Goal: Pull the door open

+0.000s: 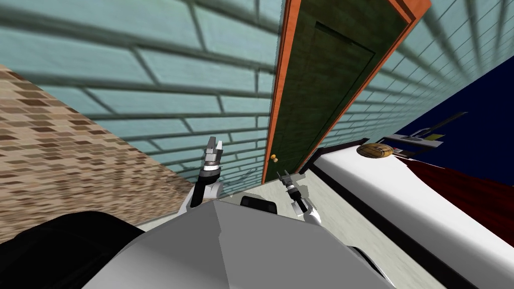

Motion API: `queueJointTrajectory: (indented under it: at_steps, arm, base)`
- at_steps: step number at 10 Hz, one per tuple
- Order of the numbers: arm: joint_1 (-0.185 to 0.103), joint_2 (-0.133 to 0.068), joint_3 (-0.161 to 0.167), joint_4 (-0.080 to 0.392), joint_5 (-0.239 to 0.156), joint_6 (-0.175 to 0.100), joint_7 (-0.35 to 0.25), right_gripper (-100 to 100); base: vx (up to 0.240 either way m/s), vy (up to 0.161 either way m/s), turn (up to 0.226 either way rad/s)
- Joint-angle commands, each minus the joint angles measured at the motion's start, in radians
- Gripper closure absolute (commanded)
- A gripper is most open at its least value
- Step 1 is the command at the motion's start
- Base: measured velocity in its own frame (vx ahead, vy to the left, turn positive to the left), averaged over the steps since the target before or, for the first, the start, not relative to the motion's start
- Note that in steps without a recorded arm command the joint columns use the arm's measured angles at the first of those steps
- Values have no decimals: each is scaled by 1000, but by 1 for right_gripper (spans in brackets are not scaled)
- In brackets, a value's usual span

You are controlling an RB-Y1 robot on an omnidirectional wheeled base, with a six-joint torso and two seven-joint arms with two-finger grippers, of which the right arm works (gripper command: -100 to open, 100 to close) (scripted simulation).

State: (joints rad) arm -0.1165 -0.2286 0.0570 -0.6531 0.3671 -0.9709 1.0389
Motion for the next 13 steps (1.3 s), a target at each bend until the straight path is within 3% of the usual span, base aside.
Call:
queueJointTrajectory:
  at_steps: [1, 4, 5, 6, 7, 8, 10, 13]
  arm:
    - [-14, -2, 1, 38, 5, -12, 24, -100]
    - [-33, -7, 2, 89, 14, -24, 57, -100]
    - [-29, -6, 2, 78, 12, -22, 48, -100]
    - [-15, -18, -21, 82, 5, -32, 47, -100]
    - [-15, -18, -21, 82, 5, -32, 47, -100]
    - [4, -33, -49, 83, -4, -42, 43, -100]
    - [4, -33, -49, 83, -4, -42, 43, -100]
    - [48, -67, -115, 85, -26, -67, 33, -100]
  base:
    - [69, -86, 41]
    - [66, -67, 43]
    - [25, -34, 16]
    - [41, 113, 254]
    - [46, 135, 105]
    - [95, 166, 216]
    - [75, 96, 62]
    - [157, 68, 271]
